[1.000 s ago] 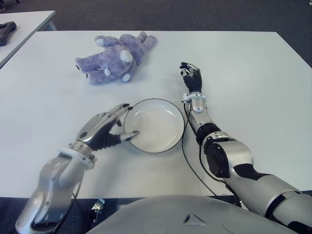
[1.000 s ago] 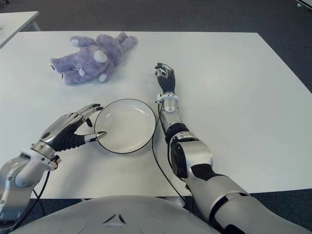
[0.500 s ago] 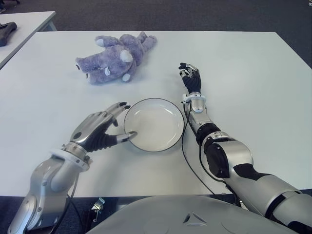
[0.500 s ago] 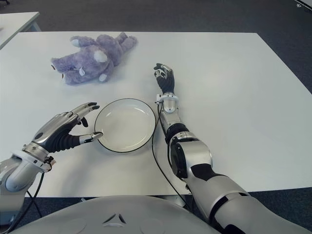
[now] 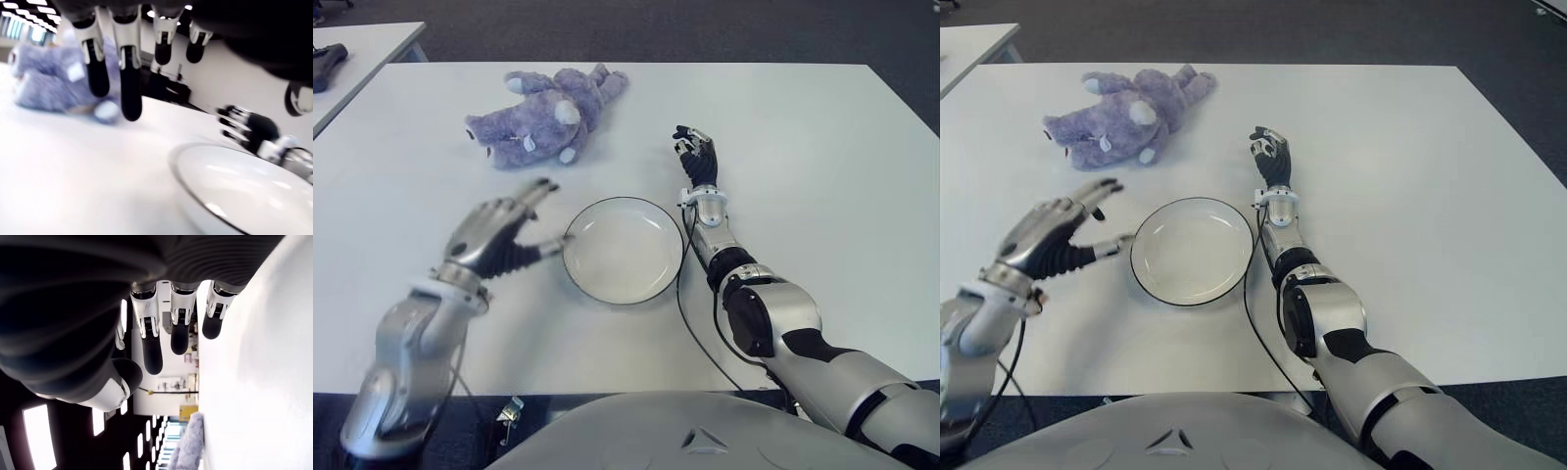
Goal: Put the doll into the plate.
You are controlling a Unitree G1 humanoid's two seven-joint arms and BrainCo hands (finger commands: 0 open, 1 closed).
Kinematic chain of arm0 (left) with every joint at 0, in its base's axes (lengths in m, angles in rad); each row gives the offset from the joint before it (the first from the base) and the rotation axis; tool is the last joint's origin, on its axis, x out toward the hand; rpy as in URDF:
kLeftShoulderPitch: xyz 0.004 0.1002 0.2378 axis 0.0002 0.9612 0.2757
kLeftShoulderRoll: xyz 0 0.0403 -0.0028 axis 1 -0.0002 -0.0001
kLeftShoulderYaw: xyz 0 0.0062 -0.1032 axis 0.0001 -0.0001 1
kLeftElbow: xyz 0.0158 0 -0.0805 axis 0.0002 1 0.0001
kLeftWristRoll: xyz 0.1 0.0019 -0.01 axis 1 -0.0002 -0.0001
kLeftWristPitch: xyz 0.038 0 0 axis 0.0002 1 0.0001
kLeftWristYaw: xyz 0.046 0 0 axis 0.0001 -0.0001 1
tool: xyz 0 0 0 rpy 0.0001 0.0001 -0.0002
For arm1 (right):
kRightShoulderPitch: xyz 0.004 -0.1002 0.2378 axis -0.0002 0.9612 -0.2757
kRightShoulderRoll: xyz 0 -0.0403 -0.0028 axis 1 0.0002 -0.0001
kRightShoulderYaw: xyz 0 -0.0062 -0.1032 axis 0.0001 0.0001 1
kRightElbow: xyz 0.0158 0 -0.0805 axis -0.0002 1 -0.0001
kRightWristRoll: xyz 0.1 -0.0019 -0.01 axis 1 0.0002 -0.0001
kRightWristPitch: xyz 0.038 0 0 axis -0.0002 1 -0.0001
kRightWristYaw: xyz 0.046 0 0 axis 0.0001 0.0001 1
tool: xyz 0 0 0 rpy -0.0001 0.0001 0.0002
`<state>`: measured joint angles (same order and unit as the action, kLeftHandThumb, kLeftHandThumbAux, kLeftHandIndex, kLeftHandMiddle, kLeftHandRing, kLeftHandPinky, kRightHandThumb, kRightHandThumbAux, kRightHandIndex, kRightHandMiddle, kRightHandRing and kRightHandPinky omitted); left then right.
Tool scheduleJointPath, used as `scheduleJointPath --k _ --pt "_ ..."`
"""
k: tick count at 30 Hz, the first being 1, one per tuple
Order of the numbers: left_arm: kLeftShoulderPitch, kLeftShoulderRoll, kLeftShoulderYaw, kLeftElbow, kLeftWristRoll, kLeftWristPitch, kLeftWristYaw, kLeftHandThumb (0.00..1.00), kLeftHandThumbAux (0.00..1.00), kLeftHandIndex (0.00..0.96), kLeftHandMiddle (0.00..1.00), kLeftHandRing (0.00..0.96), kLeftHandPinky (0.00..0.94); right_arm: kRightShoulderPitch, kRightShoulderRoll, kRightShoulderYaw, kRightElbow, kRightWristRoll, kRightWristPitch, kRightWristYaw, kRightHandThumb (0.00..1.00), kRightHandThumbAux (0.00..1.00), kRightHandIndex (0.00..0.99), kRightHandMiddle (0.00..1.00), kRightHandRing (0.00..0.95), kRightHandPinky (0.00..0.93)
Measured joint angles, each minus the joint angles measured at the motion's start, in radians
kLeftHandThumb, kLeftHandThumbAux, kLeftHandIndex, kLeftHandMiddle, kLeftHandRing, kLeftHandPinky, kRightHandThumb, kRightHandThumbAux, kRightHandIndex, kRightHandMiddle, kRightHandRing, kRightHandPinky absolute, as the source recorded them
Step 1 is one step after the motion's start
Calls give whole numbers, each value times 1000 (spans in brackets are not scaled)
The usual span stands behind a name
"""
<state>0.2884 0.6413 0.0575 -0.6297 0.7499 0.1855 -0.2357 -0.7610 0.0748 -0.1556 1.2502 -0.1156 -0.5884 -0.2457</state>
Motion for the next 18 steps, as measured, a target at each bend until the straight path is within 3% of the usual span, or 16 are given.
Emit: scheduleJointPath --k 11,18 --pt "-195 48 66 302 99 -8 206 235 185 0 0 69 51 0 0 7 0 -2 0 -1 714 725 420 230 110 83" --pt "-286 103 104 407 116 -21 297 210 192 0 0 177 79 0 0 13 -1 -2 0 -5 714 725 420 234 115 101"
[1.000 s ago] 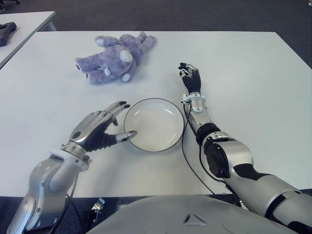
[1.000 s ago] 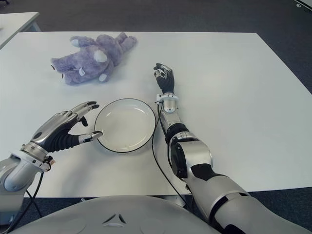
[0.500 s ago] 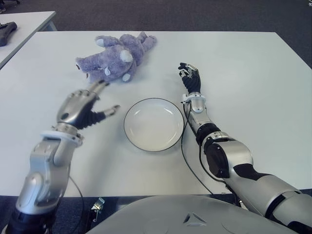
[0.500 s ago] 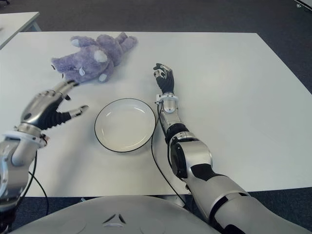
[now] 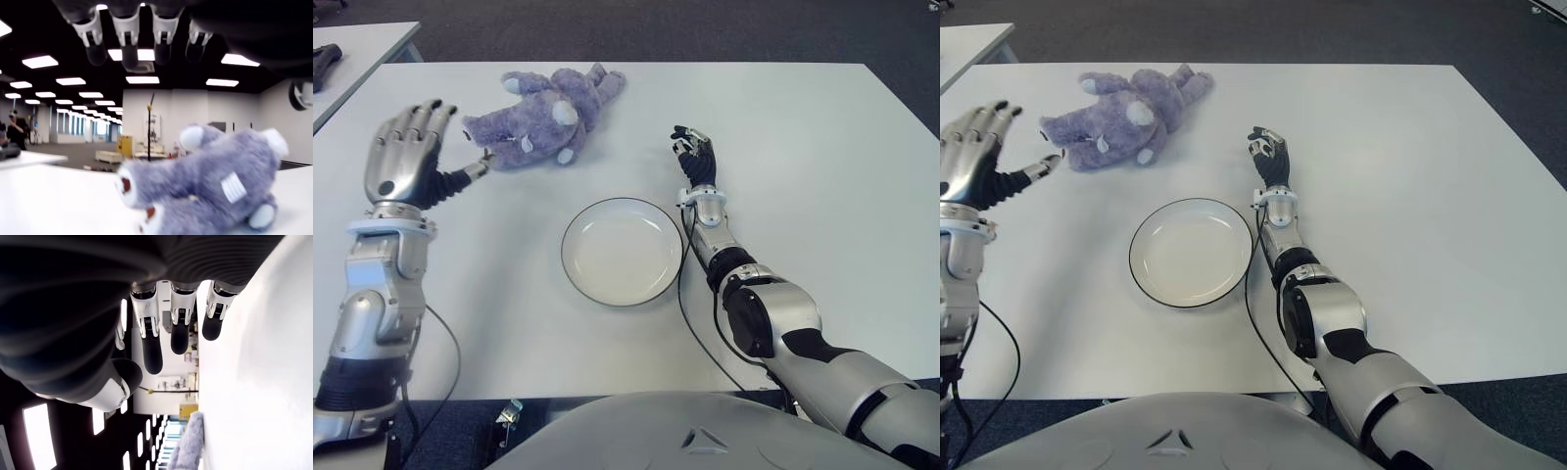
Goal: Put the doll into the plate.
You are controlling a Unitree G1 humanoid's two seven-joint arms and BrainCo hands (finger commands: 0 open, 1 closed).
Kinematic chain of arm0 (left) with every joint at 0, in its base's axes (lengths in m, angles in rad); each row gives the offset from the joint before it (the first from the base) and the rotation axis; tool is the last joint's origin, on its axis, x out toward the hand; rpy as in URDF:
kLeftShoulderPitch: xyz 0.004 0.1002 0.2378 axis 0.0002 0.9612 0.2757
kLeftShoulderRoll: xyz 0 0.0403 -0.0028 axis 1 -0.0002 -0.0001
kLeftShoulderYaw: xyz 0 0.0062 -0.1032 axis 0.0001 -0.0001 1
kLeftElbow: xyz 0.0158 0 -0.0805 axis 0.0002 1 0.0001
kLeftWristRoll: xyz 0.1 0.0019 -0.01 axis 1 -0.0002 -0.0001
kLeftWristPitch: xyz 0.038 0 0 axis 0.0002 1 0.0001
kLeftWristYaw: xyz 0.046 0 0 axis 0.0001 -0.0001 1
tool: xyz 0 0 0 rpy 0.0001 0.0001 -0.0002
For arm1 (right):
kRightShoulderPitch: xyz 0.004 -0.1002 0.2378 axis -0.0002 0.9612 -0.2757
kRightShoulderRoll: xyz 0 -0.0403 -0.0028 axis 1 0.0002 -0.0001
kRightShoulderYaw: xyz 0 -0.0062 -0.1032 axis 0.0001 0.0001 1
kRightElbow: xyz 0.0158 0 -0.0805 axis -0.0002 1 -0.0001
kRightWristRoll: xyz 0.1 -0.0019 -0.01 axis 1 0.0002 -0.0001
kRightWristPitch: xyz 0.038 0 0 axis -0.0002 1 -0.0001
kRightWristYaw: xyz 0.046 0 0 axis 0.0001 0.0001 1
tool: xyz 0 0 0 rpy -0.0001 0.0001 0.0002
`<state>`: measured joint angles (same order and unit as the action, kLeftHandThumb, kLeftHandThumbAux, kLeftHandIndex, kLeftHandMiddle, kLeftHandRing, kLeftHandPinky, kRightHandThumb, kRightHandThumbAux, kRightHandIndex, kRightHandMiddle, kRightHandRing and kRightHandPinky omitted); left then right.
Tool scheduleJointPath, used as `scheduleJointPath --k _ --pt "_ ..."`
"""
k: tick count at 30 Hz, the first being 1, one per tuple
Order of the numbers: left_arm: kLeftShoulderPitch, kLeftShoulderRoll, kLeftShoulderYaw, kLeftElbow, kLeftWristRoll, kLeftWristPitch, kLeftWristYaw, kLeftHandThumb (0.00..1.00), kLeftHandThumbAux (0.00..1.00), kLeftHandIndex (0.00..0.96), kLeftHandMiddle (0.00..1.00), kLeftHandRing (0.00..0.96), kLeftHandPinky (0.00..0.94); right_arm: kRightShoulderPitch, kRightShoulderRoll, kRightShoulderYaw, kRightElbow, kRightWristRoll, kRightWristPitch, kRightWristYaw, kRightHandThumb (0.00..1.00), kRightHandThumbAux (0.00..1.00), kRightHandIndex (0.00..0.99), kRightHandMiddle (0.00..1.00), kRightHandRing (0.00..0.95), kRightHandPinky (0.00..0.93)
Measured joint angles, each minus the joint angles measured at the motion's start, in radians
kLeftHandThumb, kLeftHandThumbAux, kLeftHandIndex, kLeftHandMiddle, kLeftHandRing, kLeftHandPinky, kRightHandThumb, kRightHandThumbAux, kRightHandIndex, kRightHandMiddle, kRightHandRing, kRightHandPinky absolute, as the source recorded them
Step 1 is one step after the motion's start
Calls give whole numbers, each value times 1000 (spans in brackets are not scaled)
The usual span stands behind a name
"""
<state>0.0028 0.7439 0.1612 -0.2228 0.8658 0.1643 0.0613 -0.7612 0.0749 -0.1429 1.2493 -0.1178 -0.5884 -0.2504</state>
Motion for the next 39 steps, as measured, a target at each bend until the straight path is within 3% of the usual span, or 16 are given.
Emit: scheduleJointPath --k 4,7,8,10,15,21,23,27,30,31,32,33,35,39 --pt "-47 30 20 39 0 -6 32 203 196 0 0 196 15 0 0 3 0 0 0 0 714 725 420 235 119 104" --pt "-78 49 30 76 -2 -15 54 199 198 0 0 227 36 0 0 3 -1 1 0 0 714 725 421 236 121 108" --pt "-88 56 33 89 -3 -19 59 191 195 0 0 138 66 0 0 3 -1 2 0 0 714 725 421 236 121 107" --pt "-106 67 40 109 -4 -24 68 176 189 0 0 75 119 0 0 3 -1 2 0 0 714 725 421 234 120 106" --pt "-170 101 61 169 -20 -30 86 154 187 0 0 64 315 0 0 3 -1 2 0 -3 715 725 421 233 121 108" --pt "-302 141 51 278 -25 -44 90 147 211 0 0 83 361 0 0 3 -1 2 0 -5 715 725 421 232 122 111" --pt "-353 151 39 318 -24 -49 91 143 211 0 0 90 266 0 0 3 -1 2 0 -5 715 725 421 230 119 101" --pt "-467 161 -14 430 -22 -71 92 135 221 0 0 140 367 0 0 2 -1 2 0 -5 715 725 421 231 121 113" --pt "-557 161 -65 539 -23 -105 91 135 224 0 0 154 382 0 0 2 -1 2 0 -5 715 724 421 231 122 115" --pt "-586 161 -82 575 -24 -120 91 137 219 0 0 104 254 0 0 2 -1 3 0 -5 715 724 421 232 122 114" --pt "-611 161 -97 607 -25 -133 91 138 218 0 0 95 232 0 0 2 -1 3 0 -5 715 724 421 232 122 114" --pt "-637 160 -111 639 -27 -146 91 136 214 0 0 30 128 0 0 2 -1 3 0 -5 715 724 422 232 122 113" --pt "-690 157 -143 714 -32 -173 91 135 202 0 0 4 48 -1 0 2 -2 3 0 -5 716 724 422 234 122 116" --pt "-789 136 -195 864 -40 -222 91 138 193 0 0 0 6 -1 0 3 -4 3 1 -5 717 724 422 237 117 106"
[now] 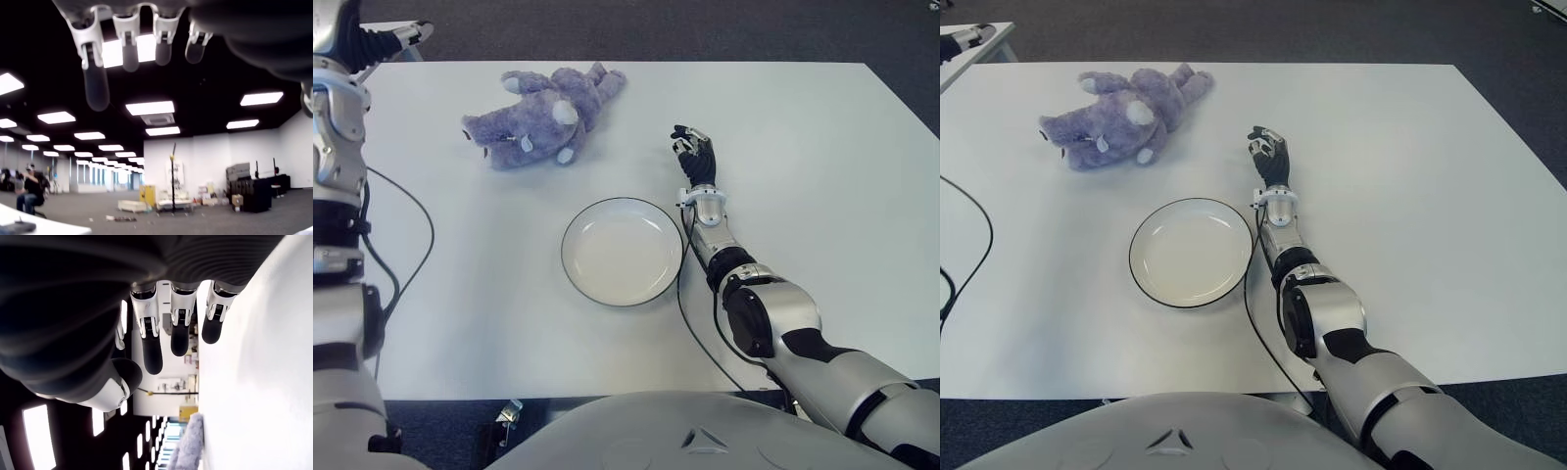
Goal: Put the doll into the plate.
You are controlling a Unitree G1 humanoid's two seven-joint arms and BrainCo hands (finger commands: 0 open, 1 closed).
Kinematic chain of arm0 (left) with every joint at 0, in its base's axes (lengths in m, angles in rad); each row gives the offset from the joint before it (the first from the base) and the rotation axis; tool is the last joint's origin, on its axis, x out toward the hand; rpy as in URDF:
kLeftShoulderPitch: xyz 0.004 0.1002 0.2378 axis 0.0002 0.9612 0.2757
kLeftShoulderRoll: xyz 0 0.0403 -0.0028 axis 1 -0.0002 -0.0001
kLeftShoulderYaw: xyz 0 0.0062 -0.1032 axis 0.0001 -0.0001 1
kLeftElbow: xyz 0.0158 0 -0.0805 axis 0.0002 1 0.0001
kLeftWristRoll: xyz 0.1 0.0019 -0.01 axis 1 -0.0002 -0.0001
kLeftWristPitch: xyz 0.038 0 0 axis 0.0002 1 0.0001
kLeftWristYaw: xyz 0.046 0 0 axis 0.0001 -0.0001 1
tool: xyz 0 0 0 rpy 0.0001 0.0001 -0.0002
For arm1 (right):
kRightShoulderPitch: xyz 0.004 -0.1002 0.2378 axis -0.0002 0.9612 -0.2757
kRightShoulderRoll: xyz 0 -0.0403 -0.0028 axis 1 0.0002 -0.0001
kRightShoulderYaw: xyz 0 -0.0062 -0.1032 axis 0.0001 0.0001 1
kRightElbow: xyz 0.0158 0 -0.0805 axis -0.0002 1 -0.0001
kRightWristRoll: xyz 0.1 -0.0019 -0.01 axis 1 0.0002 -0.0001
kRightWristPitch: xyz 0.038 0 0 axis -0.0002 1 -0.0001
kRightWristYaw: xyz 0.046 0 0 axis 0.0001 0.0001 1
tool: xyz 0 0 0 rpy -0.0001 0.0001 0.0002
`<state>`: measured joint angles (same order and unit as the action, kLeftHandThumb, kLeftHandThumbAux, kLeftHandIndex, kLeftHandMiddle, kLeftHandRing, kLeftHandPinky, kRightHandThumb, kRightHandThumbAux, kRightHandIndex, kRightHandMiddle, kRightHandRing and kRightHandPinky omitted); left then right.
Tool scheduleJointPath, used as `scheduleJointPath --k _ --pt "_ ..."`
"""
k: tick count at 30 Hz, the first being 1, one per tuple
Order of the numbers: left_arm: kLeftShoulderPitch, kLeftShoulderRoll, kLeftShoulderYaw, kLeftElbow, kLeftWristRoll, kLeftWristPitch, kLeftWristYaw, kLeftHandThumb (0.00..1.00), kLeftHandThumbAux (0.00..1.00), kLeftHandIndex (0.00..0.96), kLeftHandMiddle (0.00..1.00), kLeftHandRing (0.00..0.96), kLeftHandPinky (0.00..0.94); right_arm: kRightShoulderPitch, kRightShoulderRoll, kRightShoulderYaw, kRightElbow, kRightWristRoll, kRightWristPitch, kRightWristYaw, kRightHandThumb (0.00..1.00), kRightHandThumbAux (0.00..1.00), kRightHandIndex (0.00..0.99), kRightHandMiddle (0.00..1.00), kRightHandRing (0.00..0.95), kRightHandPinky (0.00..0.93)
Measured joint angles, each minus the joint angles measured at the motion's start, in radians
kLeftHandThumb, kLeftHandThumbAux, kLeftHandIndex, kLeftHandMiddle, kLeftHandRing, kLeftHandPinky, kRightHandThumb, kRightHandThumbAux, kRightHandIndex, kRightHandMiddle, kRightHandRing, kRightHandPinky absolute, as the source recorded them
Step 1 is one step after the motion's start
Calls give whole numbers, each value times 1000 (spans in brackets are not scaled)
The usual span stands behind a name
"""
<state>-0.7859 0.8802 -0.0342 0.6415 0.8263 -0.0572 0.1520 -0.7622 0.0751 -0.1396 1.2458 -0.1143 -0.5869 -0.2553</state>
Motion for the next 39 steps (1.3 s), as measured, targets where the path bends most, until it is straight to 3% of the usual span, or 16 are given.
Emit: scheduleJointPath --k 7,18,27,39 --pt "-140 -47 -67 233 -38 -85 -4 156 223 0 0 0 0 0 0 2 -1 -1 2 -2 717 725 421 229 108 90" --pt "-281 -129 -110 478 -119 -187 -38 176 296 0 0 0 0 0 0 2 -2 -1 2 -7 717 725 422 233 108 98" --pt "-299 -185 -116 591 -183 -216 -75 191 326 0 0 0 0 0 0 2 -3 1 2 -6 718 726 423 227 93 82" --pt "-299 -228 -112 639 -249 -218 -106 205 341 0 0 0 0 0 0 1 -4 1 2 -4 718 726 422 223 91 78"
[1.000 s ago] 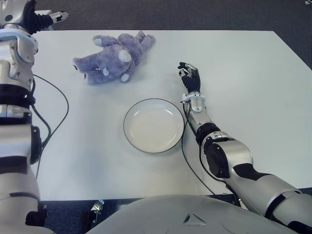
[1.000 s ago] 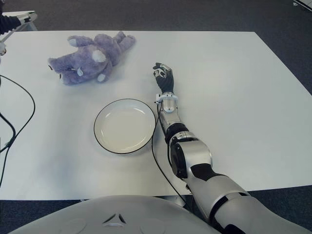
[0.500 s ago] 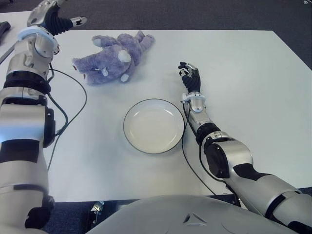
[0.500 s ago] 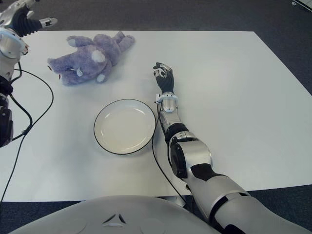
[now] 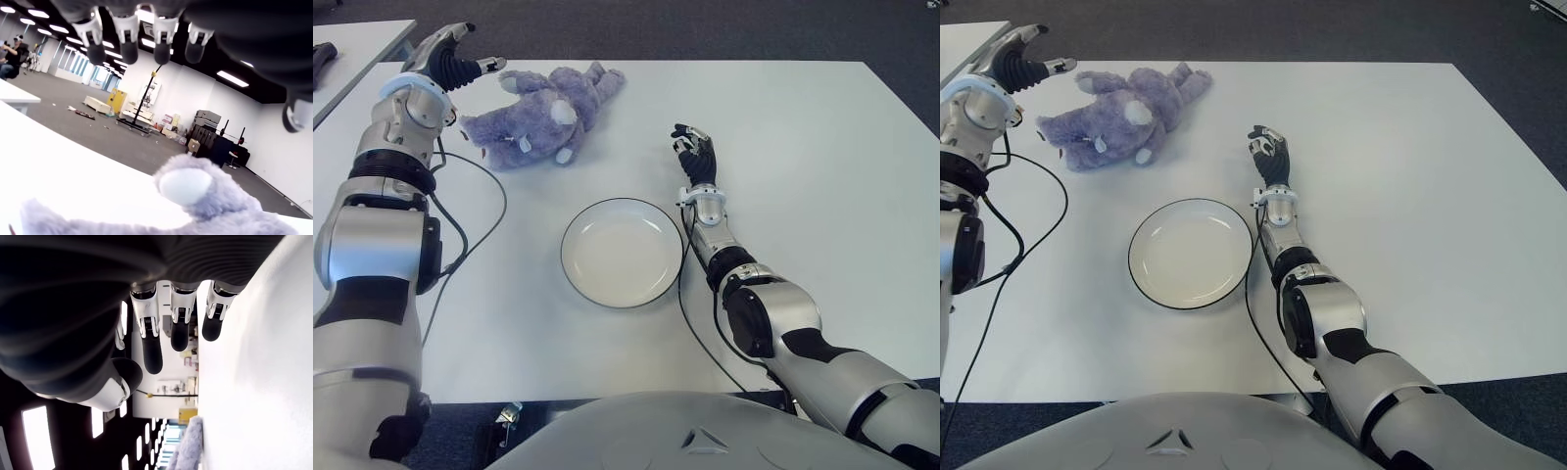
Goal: Put the doll into the plate.
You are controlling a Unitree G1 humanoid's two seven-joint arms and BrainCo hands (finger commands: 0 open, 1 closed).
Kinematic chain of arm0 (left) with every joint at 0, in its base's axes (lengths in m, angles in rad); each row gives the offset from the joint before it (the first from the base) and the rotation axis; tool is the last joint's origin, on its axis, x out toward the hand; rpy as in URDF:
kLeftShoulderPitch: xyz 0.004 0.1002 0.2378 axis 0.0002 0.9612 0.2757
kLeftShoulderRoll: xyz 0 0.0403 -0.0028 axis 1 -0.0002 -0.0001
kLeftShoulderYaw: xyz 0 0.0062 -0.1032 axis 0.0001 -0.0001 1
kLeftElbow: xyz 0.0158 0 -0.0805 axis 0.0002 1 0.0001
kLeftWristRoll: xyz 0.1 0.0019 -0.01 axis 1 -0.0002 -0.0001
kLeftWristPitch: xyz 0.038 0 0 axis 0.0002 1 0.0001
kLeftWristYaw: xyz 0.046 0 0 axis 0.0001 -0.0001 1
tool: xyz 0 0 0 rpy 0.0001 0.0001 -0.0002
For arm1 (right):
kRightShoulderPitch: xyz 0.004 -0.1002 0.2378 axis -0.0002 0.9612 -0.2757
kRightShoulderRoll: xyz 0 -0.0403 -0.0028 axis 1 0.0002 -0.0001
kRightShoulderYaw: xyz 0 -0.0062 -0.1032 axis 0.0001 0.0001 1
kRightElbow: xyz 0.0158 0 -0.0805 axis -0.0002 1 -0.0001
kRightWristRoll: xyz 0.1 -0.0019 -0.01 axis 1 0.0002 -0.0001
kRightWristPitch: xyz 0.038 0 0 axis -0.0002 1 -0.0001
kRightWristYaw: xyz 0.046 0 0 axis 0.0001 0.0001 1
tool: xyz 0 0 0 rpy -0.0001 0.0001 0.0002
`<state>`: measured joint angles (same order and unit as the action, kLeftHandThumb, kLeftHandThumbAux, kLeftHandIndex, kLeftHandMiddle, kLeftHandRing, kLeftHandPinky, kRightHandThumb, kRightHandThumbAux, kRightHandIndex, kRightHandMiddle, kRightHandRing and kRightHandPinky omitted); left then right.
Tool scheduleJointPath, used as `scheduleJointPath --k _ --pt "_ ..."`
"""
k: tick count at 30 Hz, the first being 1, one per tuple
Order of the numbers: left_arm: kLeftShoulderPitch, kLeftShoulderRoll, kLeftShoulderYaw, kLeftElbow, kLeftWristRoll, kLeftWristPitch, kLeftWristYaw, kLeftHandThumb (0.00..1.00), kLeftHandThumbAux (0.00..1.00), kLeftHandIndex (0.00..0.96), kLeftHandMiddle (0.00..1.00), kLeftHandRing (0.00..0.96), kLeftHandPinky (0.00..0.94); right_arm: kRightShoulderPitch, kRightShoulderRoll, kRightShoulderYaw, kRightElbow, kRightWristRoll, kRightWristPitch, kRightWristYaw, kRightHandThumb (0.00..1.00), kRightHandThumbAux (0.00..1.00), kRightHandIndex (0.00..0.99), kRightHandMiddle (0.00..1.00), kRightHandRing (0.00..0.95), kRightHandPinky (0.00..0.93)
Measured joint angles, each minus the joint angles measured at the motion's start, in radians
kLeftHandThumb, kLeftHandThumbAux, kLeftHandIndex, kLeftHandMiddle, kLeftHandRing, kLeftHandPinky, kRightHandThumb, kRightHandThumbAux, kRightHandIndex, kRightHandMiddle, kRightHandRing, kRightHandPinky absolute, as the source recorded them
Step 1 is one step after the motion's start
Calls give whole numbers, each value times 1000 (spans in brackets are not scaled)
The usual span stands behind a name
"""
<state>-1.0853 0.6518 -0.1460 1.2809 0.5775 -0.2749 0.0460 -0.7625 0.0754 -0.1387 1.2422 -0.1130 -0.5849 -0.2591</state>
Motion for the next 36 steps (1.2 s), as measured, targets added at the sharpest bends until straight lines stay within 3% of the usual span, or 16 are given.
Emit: scheduleJointPath --k 13,36 --pt "22 -29 10 22 -60 -1 -11 165 366 0 0 0 0 0 0 -1 0 0 1 -2 717 727 420 209 84 69" --pt "164 -113 32 35 -152 -13 -58 76 453 0 0 0 0 0 0 -7 -1 0 0 -18 715 726 420 227 120 108"
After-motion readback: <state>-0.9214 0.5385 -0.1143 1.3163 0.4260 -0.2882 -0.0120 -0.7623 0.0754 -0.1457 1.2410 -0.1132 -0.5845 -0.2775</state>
